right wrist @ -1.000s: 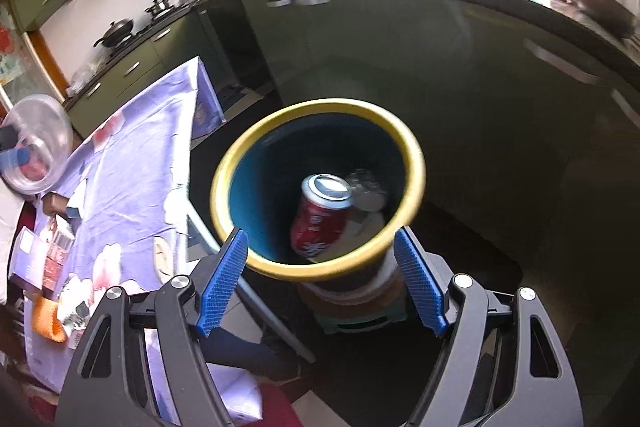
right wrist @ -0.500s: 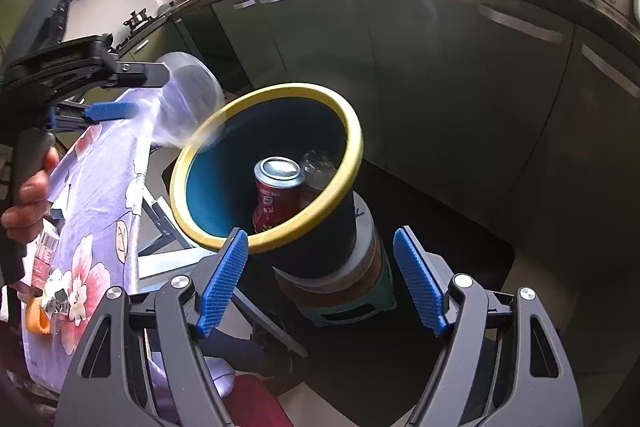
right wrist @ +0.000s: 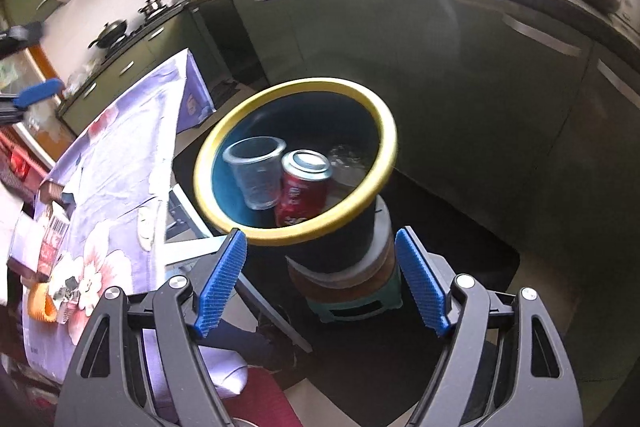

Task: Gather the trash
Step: 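Carry the plastic cup over the bin and open the left gripper, then grasp the white snack wrapper with the right gripper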

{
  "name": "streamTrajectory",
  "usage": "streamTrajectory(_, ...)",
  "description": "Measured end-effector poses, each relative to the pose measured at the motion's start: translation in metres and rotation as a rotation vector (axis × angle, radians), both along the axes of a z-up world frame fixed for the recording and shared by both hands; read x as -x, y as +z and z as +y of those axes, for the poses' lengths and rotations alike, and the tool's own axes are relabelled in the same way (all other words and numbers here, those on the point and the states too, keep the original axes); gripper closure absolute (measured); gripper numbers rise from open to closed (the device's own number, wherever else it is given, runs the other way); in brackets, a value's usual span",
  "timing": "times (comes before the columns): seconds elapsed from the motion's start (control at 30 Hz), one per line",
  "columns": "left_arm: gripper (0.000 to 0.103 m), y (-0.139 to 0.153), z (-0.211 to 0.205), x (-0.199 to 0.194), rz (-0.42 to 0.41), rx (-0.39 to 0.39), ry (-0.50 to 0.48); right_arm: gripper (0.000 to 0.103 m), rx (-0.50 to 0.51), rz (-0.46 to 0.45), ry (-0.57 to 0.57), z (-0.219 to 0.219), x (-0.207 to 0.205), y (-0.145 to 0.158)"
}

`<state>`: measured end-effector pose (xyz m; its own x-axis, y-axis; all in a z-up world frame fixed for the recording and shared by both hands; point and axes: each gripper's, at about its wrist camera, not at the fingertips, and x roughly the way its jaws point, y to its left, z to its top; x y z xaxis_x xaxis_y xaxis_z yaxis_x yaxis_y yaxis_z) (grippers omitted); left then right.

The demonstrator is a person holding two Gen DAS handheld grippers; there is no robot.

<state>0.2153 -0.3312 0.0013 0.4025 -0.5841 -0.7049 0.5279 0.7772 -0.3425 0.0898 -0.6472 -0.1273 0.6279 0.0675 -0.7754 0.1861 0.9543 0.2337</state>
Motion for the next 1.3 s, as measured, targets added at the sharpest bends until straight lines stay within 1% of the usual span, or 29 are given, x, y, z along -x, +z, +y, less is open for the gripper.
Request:
streamTrajectory(0.1,0.007,0.022,0.046,0.018,-0.077,0.009,0.047,0.026,0.026,0.003,0.036,0.019,-0.007,0.007)
streamTrajectory(0.17,0.007,0.035,0.084,0.031,-0.129,0.017,0.091,0.026,0.042,0.005,0.065,0.033,-0.013,0.012)
streamTrajectory(0.23,0.007,0.043,0.117,0.041,-0.166,0.015,0.137,0.026,0.054,0.008,0.101,0.048,-0.017,0.015)
streamTrajectory(0.33,0.007,0.047,0.167,0.058,-0.202,0.004,0.21,0.026,0.062,0.009,0.201,0.082,-0.024,0.022)
streamTrajectory(0.37,0.007,0.047,0.18,0.062,-0.206,0.002,0.225,0.026,0.067,0.008,0.261,0.1,-0.027,0.026)
streamTrajectory(0.4,0.007,0.046,0.193,0.066,-0.209,0.001,0.243,0.026,0.07,0.006,0.296,0.111,-0.028,0.027)
streamTrajectory(0.47,0.007,0.042,0.216,0.075,-0.211,-0.003,0.276,0.026,0.078,0.001,0.432,0.149,-0.03,0.035)
streamTrajectory(0.57,0.007,0.035,0.243,0.087,-0.22,-0.007,0.32,0.026,0.06,0.0,0.628,0.199,-0.029,0.045)
streamTrajectory(0.63,0.007,0.031,0.259,0.098,-0.236,-0.001,0.344,0.026,0.066,0.007,0.731,0.23,-0.026,0.046)
streamTrajectory(0.67,0.007,0.029,0.265,0.103,-0.245,0.001,0.356,0.026,0.089,0.016,0.786,0.248,-0.025,0.044)
streamTrajectory(0.77,0.007,0.023,0.282,0.115,-0.257,0.01,0.377,0.026,0.172,0.054,0.865,0.286,-0.027,0.033)
streamTrajectory(0.87,0.007,0.016,0.294,0.126,-0.253,0.021,0.399,0.026,0.215,0.098,0.911,0.311,-0.031,0.02)
streamTrajectory(0.93,0.007,0.013,0.3,0.13,-0.249,0.021,0.407,0.027,0.231,0.124,0.916,0.314,-0.035,0.01)
streamTrajectory(1.0,0.007,0.011,0.303,0.133,-0.248,0.019,0.419,0.031,0.246,0.151,0.919,0.319,-0.039,0.002)
streamTrajectory(1.07,0.007,0.008,0.308,0.134,-0.248,0.019,0.428,0.039,0.255,0.178,0.927,0.322,-0.042,-0.006)
streamTrajectory(1.13,0.007,0.006,0.309,0.135,-0.242,0.021,0.43,0.044,0.261,0.196,0.929,0.321,-0.044,-0.011)
streamTrajectory(1.2,0.007,0.004,0.31,0.135,-0.236,0.025,0.431,0.048,0.274,0.195,0.932,0.322,-0.044,-0.012)
streamTrajectory(1.27,0.007,0.002,0.31,0.134,-0.232,0.023,0.429,0.058,0.275,0.194,0.928,0.321,-0.044,-0.011)
streamTrajectory(1.3,0.007,0.002,0.31,0.133,-0.231,0.022,0.428,0.059,0.273,0.195,0.924,0.32,-0.043,-0.011)
